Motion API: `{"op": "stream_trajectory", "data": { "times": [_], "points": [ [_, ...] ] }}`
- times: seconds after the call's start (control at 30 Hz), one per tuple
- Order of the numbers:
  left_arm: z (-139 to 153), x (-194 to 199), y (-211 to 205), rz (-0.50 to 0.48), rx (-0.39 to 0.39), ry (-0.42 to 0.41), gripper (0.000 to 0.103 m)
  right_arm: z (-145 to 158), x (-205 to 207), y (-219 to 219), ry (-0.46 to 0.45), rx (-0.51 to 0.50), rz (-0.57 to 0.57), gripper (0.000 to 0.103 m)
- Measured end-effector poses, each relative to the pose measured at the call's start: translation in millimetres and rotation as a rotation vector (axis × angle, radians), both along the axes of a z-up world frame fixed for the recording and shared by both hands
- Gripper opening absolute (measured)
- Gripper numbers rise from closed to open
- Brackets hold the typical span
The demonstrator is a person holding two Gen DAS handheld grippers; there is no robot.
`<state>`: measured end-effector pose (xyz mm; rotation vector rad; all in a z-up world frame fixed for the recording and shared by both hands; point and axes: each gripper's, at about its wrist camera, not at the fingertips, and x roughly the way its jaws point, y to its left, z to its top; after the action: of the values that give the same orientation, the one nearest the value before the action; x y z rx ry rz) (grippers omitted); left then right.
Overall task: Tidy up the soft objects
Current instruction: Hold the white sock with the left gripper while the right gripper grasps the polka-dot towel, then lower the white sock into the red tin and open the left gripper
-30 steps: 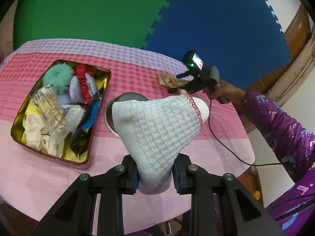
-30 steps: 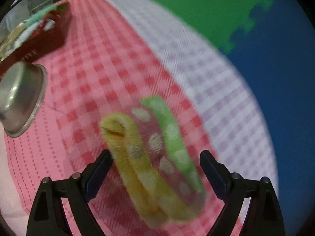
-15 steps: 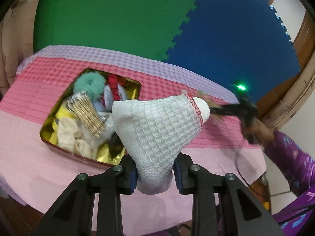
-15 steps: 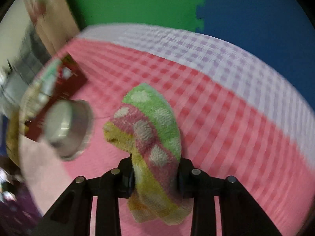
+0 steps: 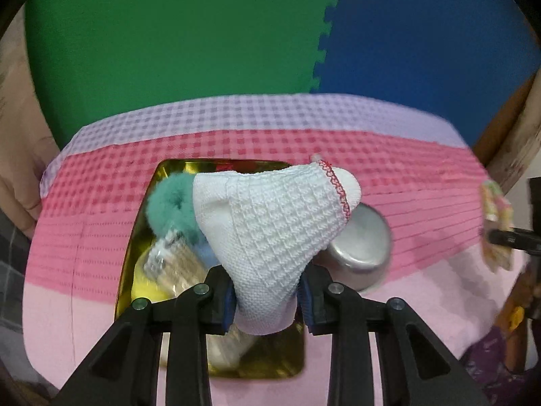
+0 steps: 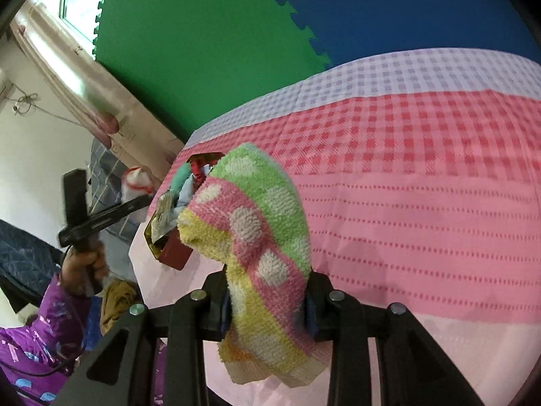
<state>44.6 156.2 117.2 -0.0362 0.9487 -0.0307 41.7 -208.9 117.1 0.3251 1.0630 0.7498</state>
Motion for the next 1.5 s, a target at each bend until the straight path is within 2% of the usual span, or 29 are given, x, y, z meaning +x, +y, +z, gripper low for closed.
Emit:
{"op": "stream_trajectory", "data": {
  "times": [0.1, 0.17, 0.37, 0.47, 0.6, 0.73, 0.87, 0.9, 0.93, 1.07, 1.2, 1.27, 1.4, 1.5],
  "points": [
    [-13.9, 16.7, -0.6, 0.002, 0.021, 0.040, 0.029, -5.3, -2.9, -0.2, 0.010, 0.002, -0.009, 0.032],
    [-21.7, 26.0, -3.4, 0.012, 0.072, 0.056, 0.030, -6.5, -8.2, -3.5, 0.011, 0.007, -0.015, 0.032],
    [-42.9, 50.7, 0.4, 0.036, 0.103, 0.103, 0.033, -10.3, 3.1, -6.9, -0.002, 0.006, -0.022, 0.032],
    [-52.2, 60.1, 1.1, 0.053, 0.145, 0.119, 0.035, -8.6, 4.8, -4.4, 0.002, 0.005, -0.019, 0.032],
    [-55.2, 65.8, 0.9, 0.080, 0.181, 0.110, 0.071, -11.1, 5.3, -0.3, 0.005, 0.004, -0.014, 0.032],
    [-44.9, 60.3, 1.0, 0.096, 0.207, 0.069, 0.076, -11.1, 8.1, 5.7, 0.000, 0.005, 0.002, 0.032],
    [-16.7, 35.9, 7.1, 0.151, 0.163, -0.017, 0.076, -7.4, 6.8, 18.0, -0.010, 0.004, 0.022, 0.032],
    [-9.8, 27.6, 8.4, 0.173, 0.163, -0.040, 0.081, -6.4, 5.8, 21.0, -0.013, 0.005, 0.027, 0.032],
    [-4.2, 18.9, 9.6, 0.193, 0.164, -0.059, 0.092, -5.1, 4.7, 25.1, -0.016, 0.007, 0.035, 0.032],
    [13.8, -34.3, 17.3, 0.275, 0.112, -0.140, 0.100, -3.6, 2.2, 42.7, -0.003, 0.030, 0.065, 0.032],
    [7.4, -84.0, 26.9, 0.367, 0.003, -0.123, 0.101, -3.1, 1.4, 70.4, 0.019, 0.056, 0.109, 0.033],
    [-3.7, -102.8, 31.4, 0.418, -0.039, -0.081, 0.101, -1.0, 2.8, 92.9, 0.033, 0.079, 0.148, 0.033],
    [-26.3, -131.3, 35.2, 0.491, -0.089, -0.023, 0.101, 6.5, 8.1, 143.6, 0.021, 0.079, 0.227, 0.033],
    [-37.3, -140.9, 32.6, 0.495, -0.083, -0.005, 0.101, 9.5, 16.3, 185.2, 0.036, 0.096, 0.270, 0.033]
  ]
}}
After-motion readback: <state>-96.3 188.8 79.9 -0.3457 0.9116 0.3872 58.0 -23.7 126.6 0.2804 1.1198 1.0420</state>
